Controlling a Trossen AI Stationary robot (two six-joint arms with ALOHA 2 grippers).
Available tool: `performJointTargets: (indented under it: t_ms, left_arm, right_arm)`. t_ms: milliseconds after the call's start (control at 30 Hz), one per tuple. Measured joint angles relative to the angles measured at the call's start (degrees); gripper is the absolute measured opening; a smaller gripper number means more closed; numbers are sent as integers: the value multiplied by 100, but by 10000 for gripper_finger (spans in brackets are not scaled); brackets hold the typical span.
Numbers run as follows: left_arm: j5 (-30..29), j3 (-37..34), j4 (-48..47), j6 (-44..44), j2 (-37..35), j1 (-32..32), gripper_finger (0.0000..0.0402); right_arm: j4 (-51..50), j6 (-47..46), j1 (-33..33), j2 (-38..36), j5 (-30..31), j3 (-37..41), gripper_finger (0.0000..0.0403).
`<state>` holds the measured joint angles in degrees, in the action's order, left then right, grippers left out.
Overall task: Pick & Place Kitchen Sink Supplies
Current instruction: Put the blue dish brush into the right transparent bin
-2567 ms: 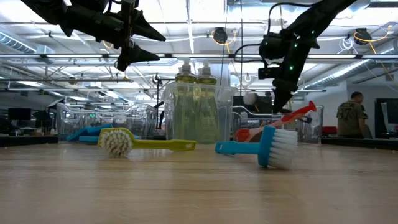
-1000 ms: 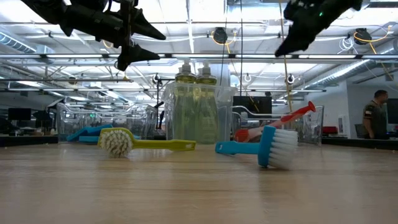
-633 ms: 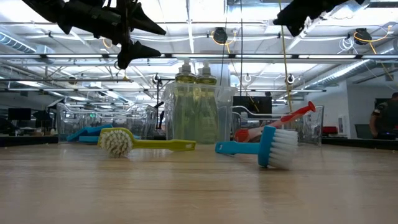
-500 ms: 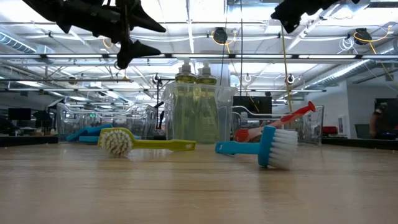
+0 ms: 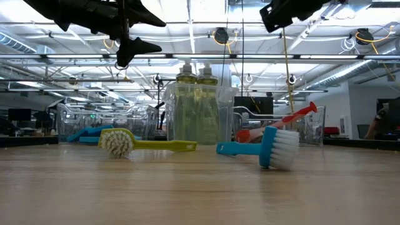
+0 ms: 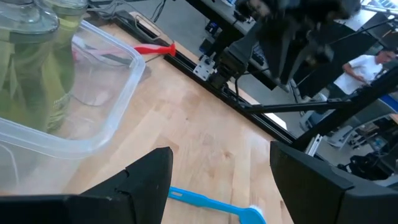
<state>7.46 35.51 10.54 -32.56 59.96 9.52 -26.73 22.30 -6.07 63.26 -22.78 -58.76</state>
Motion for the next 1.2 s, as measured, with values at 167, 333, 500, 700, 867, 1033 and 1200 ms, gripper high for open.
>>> performJointTargets:
  t_ms: [167, 333, 500, 700, 867, 1033, 1200]
  left_arm:
    - [-2, 0, -4, 33, 0, 4, 269]
    - [-2, 0, -4, 51, 0, 4, 269]
    - [-3, 0, -4, 76, 2, 4, 269]
    - [-4, 0, -4, 81, 2, 4, 269]
    - [-2, 0, -2, 60, 2, 4, 269]
    - [0, 0, 0, 47, 2, 4, 269]
    - [-2, 0, -2, 72, 2, 3, 269]
  right_arm:
    - [-25, 577, 500, 530, 836, 0, 84]
    - [-3, 1218, 794, 898, 1454, 0, 84]
    - [94, 1831, 1087, 1185, 1697, 0, 84]
    - [400, 2986, 1521, 1593, 2266, 0, 84]
    - [940, 3566, 1755, 2010, 2945, -2, 84]
    - [1070, 4067, 1946, 2409, 3034, -2, 84]
    - [1083, 4857, 2114, 2755, 3053, -2, 84]
